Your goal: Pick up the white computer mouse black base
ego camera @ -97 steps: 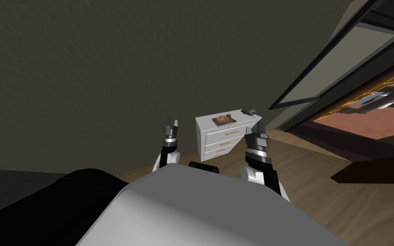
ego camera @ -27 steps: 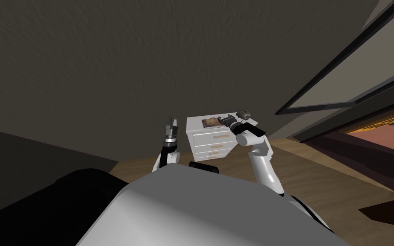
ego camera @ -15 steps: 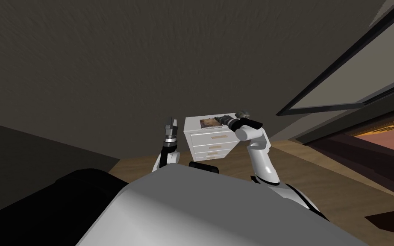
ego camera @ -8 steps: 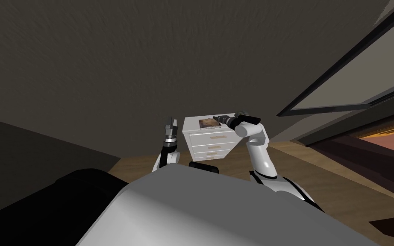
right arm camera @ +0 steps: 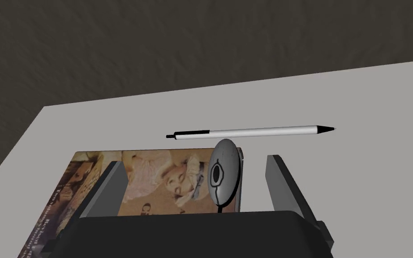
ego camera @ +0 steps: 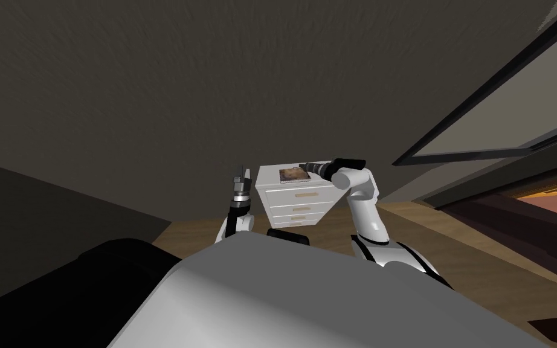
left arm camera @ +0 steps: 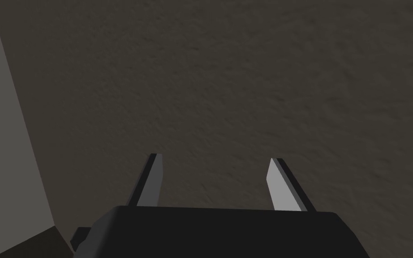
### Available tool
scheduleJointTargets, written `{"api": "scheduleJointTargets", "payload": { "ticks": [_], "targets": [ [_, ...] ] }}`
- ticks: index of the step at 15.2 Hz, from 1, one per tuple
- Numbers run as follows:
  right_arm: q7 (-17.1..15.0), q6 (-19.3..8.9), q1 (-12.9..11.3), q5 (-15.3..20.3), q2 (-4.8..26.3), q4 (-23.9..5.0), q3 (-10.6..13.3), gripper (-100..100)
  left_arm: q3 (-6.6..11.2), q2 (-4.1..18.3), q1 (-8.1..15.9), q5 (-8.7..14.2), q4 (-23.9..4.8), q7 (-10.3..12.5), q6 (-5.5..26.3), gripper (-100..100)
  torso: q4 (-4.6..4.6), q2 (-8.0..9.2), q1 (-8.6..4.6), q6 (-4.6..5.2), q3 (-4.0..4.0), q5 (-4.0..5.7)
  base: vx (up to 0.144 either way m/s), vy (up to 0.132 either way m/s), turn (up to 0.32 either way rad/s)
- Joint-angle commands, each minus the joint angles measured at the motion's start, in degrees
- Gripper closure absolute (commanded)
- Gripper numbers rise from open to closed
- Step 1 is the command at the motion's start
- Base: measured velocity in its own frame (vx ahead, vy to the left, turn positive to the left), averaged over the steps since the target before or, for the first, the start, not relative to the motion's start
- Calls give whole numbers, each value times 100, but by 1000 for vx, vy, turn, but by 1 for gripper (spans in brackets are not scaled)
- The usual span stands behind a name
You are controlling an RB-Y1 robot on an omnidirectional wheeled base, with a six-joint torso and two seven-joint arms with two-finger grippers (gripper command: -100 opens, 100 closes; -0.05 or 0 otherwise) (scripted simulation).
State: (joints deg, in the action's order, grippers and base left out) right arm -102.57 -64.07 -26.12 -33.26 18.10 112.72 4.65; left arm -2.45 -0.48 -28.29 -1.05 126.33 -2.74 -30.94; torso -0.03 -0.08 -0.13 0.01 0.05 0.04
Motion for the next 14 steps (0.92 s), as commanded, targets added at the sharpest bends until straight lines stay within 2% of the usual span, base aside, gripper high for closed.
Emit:
{"api": "scheduleJointTargets", "payload": {
  "ticks": [1,3,4,6,7,9,10,12,13,14],
  "targets": [
    [-286,-286,-188,-113,20,-49,18,-100,0,0,0,0,0,0,0,0,0,0,0,0,0,0,4,-34,22],
    [-478,-336,-188,-113,20,-49,18,-100,0,0,0,0,0,0,0,0,0,-1,-1,-1,0,-1,14,-40,33],
    [-619,-552,-361,-215,37,-108,34,-100,0,0,0,0,0,0,0,0,0,-1,0,0,0,0,14,-42,36],
    [-837,-621,-361,-215,37,-108,34,-100,0,0,0,0,0,0,0,0,0,-2,-2,-1,1,0,16,-43,27],
    [-968,-838,-523,-312,53,-164,50,-100,0,0,0,0,0,0,0,0,0,-2,-1,0,1,0,12,-49,27],
    [-1175,-892,-523,-312,53,-164,50,-100,0,0,0,0,0,0,0,0,0,-2,-5,-1,1,0,15,-47,26],
    [-1322,-1122,-672,-403,68,-218,66,-100,0,0,0,0,0,0,0,0,0,-2,-3,0,1,0,17,-41,29],
    [-1491,-1145,-672,-403,68,-218,66,-100,0,0,0,0,0,0,0,0,0,-3,-2,-1,2,0,16,-37,23],
    [-1651,-1378,-808,-487,81,-269,82,-100,0,0,0,0,0,0,0,0,0,-3,0,0,1,0,10,-35,28],
    [-1762,-1380,-808,-487,81,-269,82,-100,0,0,0,0,0,0,0,0,0,-2,1,-1,1,-1,11,-39,32]
  ]
}}
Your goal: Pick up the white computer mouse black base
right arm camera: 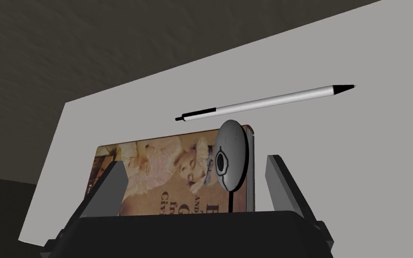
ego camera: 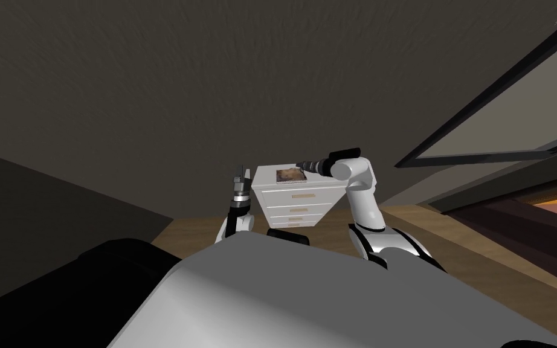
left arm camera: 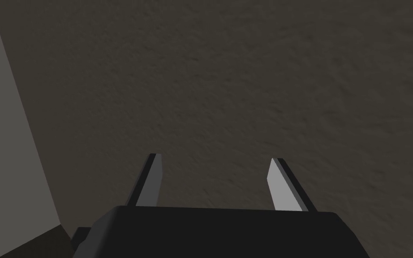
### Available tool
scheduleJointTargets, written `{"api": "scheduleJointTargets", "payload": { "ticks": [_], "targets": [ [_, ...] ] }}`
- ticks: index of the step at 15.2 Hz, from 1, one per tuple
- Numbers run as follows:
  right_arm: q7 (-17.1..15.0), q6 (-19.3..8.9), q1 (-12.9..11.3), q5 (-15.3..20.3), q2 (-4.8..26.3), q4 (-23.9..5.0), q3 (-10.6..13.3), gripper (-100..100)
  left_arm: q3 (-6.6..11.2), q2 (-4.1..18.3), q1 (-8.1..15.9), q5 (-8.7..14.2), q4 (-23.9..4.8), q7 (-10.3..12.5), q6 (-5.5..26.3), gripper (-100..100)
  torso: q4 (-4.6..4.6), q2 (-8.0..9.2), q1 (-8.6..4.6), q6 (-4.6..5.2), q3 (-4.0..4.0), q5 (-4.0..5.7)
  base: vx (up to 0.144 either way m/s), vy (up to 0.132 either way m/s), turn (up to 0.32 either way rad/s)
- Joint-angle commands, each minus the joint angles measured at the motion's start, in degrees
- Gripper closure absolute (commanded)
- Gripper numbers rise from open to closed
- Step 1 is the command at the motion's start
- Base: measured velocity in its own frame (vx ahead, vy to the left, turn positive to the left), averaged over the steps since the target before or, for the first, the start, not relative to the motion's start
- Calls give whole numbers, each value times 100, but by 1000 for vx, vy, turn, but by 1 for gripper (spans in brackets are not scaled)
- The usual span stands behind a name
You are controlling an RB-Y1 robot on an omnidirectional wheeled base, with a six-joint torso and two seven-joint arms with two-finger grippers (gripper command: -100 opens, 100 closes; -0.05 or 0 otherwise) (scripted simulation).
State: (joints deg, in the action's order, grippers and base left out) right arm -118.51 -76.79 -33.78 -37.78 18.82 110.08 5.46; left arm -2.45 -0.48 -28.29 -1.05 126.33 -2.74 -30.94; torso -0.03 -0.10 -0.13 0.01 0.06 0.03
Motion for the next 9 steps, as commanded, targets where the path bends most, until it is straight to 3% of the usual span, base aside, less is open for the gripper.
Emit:
{"api": "scheduleJointTargets", "payload": {
  "ticks": [1,4,9],
  "targets": [
    [-190,-108,-43,-34,10,-5,1,-100,0,0,0,0,0,0,0,0,0,0,0,0,0,0,10,-29,14],
    [-600,-517,-269,-180,33,-99,32,-100,0,0,0,0,0,0,0,0,0,0,1,0,0,0,15,-38,27],
    [-1083,-835,-429,-291,51,-180,61,-100,0,0,0,0,0,0,0,0,-1,-2,-2,0,1,1,17,-42,25]
  ]
}}
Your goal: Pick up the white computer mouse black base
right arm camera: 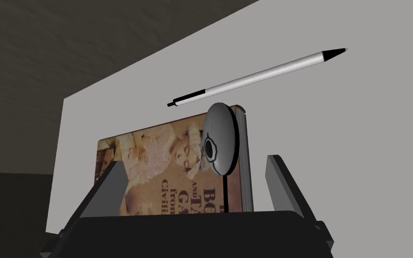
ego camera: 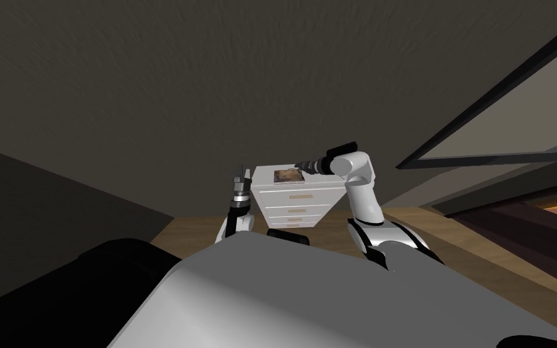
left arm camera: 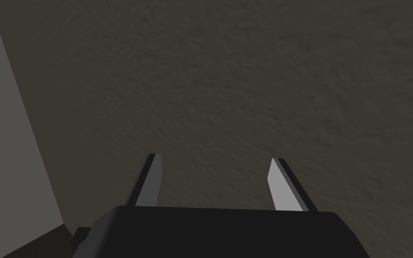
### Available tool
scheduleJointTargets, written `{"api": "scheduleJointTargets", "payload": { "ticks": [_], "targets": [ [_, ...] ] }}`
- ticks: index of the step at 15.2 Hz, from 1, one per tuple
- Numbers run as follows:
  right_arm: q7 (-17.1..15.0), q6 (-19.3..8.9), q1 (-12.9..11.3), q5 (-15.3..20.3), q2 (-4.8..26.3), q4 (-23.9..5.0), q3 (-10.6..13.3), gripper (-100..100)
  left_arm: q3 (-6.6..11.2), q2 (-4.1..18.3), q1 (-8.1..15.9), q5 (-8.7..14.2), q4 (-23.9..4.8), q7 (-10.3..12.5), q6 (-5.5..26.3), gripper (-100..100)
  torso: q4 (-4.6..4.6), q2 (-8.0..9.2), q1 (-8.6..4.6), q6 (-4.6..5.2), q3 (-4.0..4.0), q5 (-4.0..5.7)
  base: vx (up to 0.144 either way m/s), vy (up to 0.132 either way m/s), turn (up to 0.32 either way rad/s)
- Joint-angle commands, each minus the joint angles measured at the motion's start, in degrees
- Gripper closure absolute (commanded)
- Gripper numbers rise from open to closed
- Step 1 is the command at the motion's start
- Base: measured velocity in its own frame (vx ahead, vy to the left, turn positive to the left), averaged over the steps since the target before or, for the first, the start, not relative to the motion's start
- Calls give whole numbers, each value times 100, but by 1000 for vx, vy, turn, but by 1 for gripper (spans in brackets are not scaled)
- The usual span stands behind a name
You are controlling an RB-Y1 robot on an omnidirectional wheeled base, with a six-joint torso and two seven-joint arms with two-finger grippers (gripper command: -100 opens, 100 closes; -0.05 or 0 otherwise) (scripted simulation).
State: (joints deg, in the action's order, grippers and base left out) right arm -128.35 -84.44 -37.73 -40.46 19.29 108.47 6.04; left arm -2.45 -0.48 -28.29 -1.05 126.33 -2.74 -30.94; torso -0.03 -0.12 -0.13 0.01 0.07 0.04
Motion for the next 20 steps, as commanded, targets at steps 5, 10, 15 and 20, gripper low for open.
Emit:
{"api": "scheduleJointTargets", "payload": {
  "ticks": [5,10,15,20],
  "targets": [
    [-379,-303,-118,-99,11,-116,49,-100,0,0,0,0,0,0,0,0,0,2,1,0,-1,0,12,-32,19],
    [-279,-220,-77,-55,-32,-249,38,100,-1,-1,0,0,0,0,0,0,1,4,26,-1,-2,-6,10,27,7],
    [-200,-133,-291,-99,58,-165,-29,-100,0,0,0,0,0,0,0,0,-6,-5,29,-8,6,-6,-12,-10,1],
    [5,10,-568,-231,272,-136,-73,-100,1,1,2,0,0,0,0,0,7,44,-32,-7,-23,7,-121,-134,77]
  ]
}}
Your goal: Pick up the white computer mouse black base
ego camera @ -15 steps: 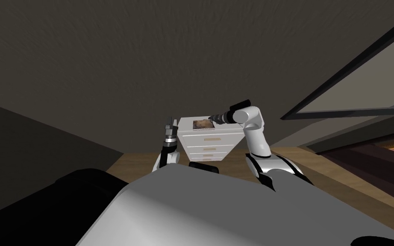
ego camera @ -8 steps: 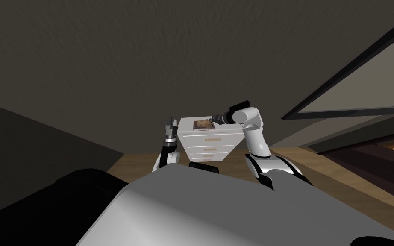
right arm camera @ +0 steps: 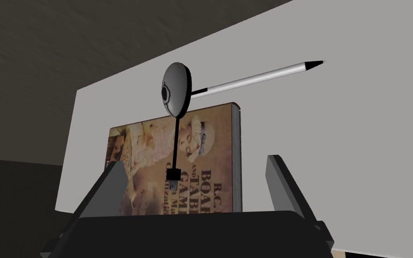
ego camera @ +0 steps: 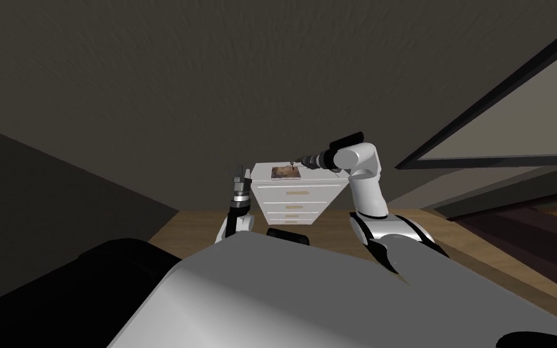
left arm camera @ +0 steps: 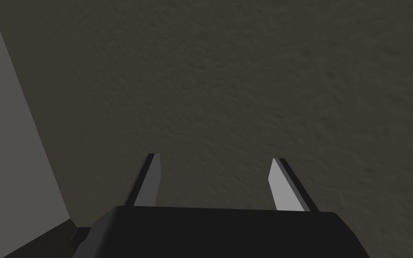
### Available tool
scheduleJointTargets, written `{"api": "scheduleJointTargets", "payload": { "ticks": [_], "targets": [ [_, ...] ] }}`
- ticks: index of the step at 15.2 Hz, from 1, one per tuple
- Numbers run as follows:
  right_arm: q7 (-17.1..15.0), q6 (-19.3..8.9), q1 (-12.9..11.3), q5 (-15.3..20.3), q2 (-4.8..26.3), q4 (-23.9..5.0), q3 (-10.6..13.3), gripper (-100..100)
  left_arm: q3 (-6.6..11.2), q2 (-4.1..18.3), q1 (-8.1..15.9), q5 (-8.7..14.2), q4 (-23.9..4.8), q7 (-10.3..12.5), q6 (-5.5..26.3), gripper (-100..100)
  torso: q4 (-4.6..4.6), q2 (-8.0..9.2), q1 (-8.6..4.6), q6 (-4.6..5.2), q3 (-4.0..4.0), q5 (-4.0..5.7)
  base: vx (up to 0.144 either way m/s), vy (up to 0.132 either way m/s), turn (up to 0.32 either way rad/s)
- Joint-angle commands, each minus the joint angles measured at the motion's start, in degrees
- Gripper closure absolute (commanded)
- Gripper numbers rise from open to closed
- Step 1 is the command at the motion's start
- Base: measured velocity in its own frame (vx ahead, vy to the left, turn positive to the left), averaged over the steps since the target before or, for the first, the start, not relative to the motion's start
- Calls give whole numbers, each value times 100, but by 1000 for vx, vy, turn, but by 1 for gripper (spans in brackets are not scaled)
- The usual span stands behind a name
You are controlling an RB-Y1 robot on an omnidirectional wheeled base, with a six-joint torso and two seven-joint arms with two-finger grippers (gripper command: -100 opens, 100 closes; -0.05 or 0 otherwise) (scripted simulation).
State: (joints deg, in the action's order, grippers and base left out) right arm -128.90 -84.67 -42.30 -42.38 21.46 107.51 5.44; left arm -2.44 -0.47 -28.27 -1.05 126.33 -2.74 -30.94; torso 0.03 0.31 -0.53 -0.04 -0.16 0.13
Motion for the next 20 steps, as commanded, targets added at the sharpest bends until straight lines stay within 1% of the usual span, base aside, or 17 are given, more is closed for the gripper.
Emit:
{"api": "scheduleJointTargets", "payload": {
  "ticks": [1,3,5,7,8,9,11,14,17,18,20],
  "targets": [
    [107,64,-161,-71,101,-42,-17,-100,0,0,0,0,0,0,0,0,0,0,0,0,0,0,-107,-160,63],
    [287,184,-342,-195,271,-49,-23,-100,0,0,0,0,0,0,0,0,0,2,-11,-1,-1,2,-151,-223,105],
    [397,271,-450,-273,359,-47,-19,-100,1,1,1,0,0,0,0,0,4,21,-40,1,-11,9,-178,-246,110],
    [527,409,-561,-350,403,-36,-2,-100,1,1,1,0,0,0,0,0,5,22,-35,1,-13,9,-144,-204,77],
    [581,486,-555,-354,351,-44,7,-100,1,1,0,0,0,0,0,0,4,13,-26,1,-8,7,-63,-149,38],
    [620,551,-464,-322,231,-83,15,-100,0,0,-1,0,0,0,0,0,0,-4,-13,1,1,5,39,-83,-13],
    [640,596,-294,-258,49,-146,20,-100,0,-1,-3,0,0,0,0,0,-16,-73,39,0,40,-5,160,42,-62],
    [640,622,-76,-174,-169,-221,21,-100,-2,-3,-4,0,0,0,-1,0,-31,-120,120,-5,71,-25,152,150,-42],
    [623,630,145,-89,-384,-290,19,-100,-2,-3,-4,0,1,0,-1,0,-31,-120,133,-6,72,-29,136,143,-48],
    [607,630,271,-39,-508,-327,17,-100,-2,-3,-4,0,1,0,-1,0,-31,-120,129,-6,71,-29,163,140,-52],
    [587,627,402,14,-637,-364,14,-100,-2,-3,-4,0,1,0,-1,0,-33,-129,133,-6,77,-29,155,157,-51]
  ]
}}
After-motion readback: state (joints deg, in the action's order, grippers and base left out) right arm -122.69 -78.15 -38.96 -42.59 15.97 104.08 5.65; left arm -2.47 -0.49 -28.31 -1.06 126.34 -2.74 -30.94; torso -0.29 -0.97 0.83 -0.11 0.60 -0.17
